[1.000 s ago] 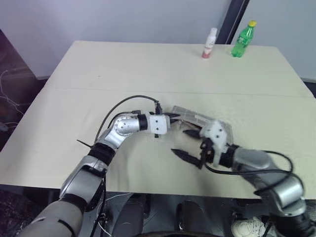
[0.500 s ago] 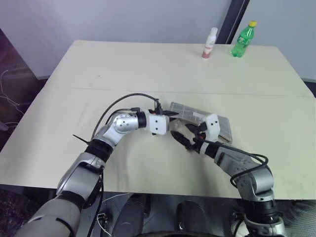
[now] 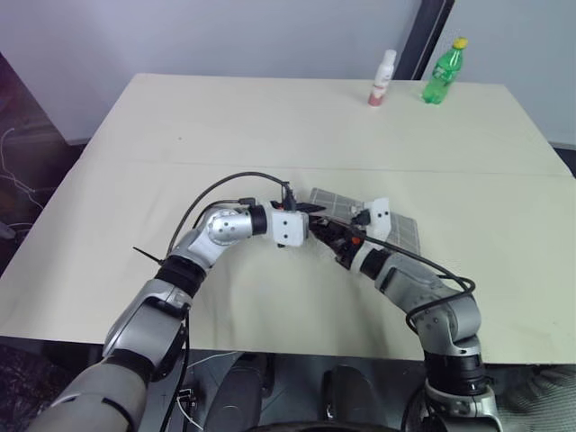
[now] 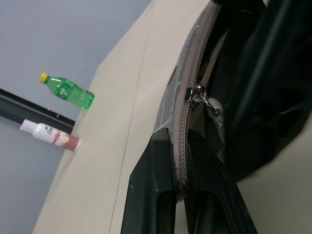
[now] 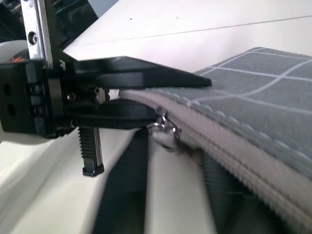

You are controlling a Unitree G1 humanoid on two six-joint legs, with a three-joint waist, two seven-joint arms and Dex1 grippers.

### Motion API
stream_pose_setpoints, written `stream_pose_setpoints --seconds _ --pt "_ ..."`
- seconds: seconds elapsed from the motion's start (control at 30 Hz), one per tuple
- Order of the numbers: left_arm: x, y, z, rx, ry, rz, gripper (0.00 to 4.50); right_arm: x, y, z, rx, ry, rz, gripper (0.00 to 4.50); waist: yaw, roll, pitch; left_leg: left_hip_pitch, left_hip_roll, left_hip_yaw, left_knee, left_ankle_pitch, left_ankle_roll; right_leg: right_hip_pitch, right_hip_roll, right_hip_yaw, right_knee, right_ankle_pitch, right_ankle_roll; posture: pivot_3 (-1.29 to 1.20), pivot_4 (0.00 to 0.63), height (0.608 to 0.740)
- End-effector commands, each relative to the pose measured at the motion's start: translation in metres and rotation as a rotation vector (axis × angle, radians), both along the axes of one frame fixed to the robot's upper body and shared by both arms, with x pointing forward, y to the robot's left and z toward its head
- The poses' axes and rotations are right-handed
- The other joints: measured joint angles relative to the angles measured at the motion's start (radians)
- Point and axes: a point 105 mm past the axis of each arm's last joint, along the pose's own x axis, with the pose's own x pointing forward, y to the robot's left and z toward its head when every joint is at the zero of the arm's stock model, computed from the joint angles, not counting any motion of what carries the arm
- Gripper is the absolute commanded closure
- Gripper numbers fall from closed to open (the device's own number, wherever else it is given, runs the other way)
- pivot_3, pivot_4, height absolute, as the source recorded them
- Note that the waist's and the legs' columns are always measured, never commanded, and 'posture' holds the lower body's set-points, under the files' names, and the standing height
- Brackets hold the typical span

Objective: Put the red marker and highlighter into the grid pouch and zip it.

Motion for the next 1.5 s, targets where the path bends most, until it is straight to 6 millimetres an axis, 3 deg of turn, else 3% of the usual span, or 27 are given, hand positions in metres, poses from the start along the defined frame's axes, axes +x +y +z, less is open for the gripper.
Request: stream_pose_setpoints --seconds 0.03,0.33,0.5,0.63,0.77,0.87,0.93,0.97,1.0,1.03,1.13,1.23,1.5 --pt "-0.004 -0.004 0.008 -0.032 -0.035 -0.019 4.50 0.002 -0.005 0.005 -0.001 -0.028 -0.026 4.47 0.000 0.000 0.000 0.000 0.000 0.000 0.000 0.000 0.000 0.000 0.000 0.000 0.000 0.000 0.000 0.00 0.150 0.740" --pt "-0.003 -0.001 0.005 -0.032 -0.029 -0.002 4.50 -0.009 -0.018 0.004 -0.025 -0.025 -0.022 4.47 0.001 0.000 0.000 0.000 0.000 0.000 0.000 0.000 0.000 0.000 0.000 0.000 0.000 0.000 0.000 0.00 0.150 0.740" --pt "0.004 0.012 0.004 -0.022 -0.032 0.044 4.50 -0.024 -0.054 0.003 -0.109 -0.016 -0.032 4.47 0.001 0.000 0.000 0.000 0.000 0.000 0.000 0.000 0.000 0.000 0.000 0.000 0.000 0.000 0.000 0.00 0.150 0.740" --pt "0.009 0.025 0.001 -0.015 -0.027 0.084 4.50 -0.029 -0.107 0.001 -0.217 -0.001 -0.128 4.47 0.001 0.000 0.000 0.000 0.000 0.000 0.000 0.000 0.000 0.000 0.000 0.000 0.000 0.000 0.000 0.00 0.150 0.740" --pt "0.015 0.032 0.001 -0.015 -0.025 0.113 4.50 -0.035 -0.147 0.002 -0.295 0.015 -0.202 4.47 0.002 0.000 0.000 0.000 0.000 0.001 0.000 0.000 0.000 0.000 -0.001 0.000 0.000 0.000 0.000 0.00 0.150 0.740" --pt "0.019 0.034 0.001 -0.035 -0.001 0.136 4.50 -0.041 -0.164 0.001 -0.352 0.025 -0.214 4.47 0.002 0.000 0.000 0.000 0.000 0.001 0.000 0.000 0.000 0.001 -0.001 0.000 -0.001 0.000 0.000 0.00 0.150 0.740" --pt "0.021 0.034 -0.001 -0.072 0.091 0.140 4.50 -0.047 -0.159 0.006 -0.344 0.006 -0.165 4.47 0.003 0.000 0.000 0.000 0.000 0.001 0.000 0.000 0.000 0.001 -0.003 0.000 -0.001 0.000 0.000 0.00 0.150 0.740" --pt "0.020 0.034 -0.003 -0.095 0.148 0.134 4.50 -0.047 -0.157 0.009 -0.338 -0.014 -0.153 3.85 0.002 0.000 0.000 0.000 0.000 0.000 0.000 0.000 0.000 0.001 -0.003 0.000 -0.001 0.000 0.000 0.00 0.150 0.740" --pt "0.019 0.034 -0.003 -0.121 0.185 0.128 3.72 -0.050 -0.150 0.011 -0.337 -0.031 -0.110 3.57 0.000 0.000 0.000 0.000 0.000 0.000 0.000 0.000 0.000 0.001 -0.003 0.000 -0.001 0.000 0.000 0.00 0.150 0.740" --pt "0.019 0.035 -0.002 -0.137 0.207 0.124 3.43 -0.053 -0.146 0.012 -0.350 -0.046 -0.077 3.17 0.000 0.000 0.000 0.000 0.000 0.000 0.000 0.000 0.001 0.001 -0.003 0.000 -0.001 0.000 0.000 0.00 0.150 0.740" --pt "0.018 0.038 0.006 -0.210 0.241 0.121 2.00 -0.062 -0.142 0.013 -0.362 -0.053 -0.016 1.70 -0.002 0.000 0.000 0.000 0.001 0.000 0.000 0.000 0.002 0.001 -0.003 0.000 -0.001 0.000 0.000 0.00 0.150 0.740" --pt "0.017 0.058 0.019 -0.299 0.277 0.147 0.48 -0.081 -0.148 0.014 -0.429 -0.052 0.076 0.13 0.002 0.000 0.000 0.000 0.001 0.000 0.001 0.001 0.003 0.002 -0.004 0.000 -0.001 0.000 0.000 0.00 0.150 0.740" --pt "-0.001 0.121 0.020 -0.565 0.606 0.284 0.43 -0.109 -0.149 0.024 -0.478 -0.148 0.160 0.05 -0.002 0.000 0.000 0.001 0.002 0.000 0.001 -0.001 0.002 0.004 -0.004 0.000 -0.003 0.000 0.000 0.00 0.150 0.740"
